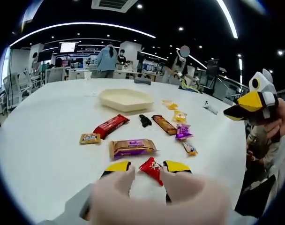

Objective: Place the target food into the container with the food tongs after gripping and lifting it, then release it inside without dropping or visibly crushing the food.

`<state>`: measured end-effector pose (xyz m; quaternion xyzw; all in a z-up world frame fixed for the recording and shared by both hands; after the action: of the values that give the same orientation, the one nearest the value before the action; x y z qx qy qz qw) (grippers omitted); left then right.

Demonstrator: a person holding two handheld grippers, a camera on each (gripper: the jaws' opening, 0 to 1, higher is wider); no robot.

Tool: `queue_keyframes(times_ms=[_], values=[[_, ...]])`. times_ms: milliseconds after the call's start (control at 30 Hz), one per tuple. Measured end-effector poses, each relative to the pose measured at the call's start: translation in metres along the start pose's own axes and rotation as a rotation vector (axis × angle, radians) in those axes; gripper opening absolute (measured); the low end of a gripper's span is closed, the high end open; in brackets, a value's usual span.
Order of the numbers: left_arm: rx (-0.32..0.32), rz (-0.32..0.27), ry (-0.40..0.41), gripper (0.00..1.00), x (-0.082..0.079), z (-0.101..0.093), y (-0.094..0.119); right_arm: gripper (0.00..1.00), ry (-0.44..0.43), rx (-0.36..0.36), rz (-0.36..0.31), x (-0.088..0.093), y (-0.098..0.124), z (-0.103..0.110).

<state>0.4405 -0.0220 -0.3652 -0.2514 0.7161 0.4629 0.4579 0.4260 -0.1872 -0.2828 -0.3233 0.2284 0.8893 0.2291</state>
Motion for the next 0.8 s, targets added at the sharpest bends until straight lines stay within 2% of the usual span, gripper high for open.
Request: queue_keyframes(times_ms=[800], values=[[-0.007, -0.002, -0.005, 0.27, 0.0002, 0.0029, -0.0049, 0.22, -0.018, 0.014, -0.007, 0.0001, -0.0013, -0.0046]])
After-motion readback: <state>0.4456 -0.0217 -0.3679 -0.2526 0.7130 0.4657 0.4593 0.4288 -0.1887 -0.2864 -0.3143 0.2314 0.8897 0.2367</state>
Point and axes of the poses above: the point that each gripper's makers call its tool centre point, and the gripper's own axes: y roughly backward along the fingers, z roughly to its left, x roughly out of its underside, the point moved 4 cm from there along y, roughly backward along the fingers, and after that the axes turned 3 degrees about -y, right-handed, at the moved point
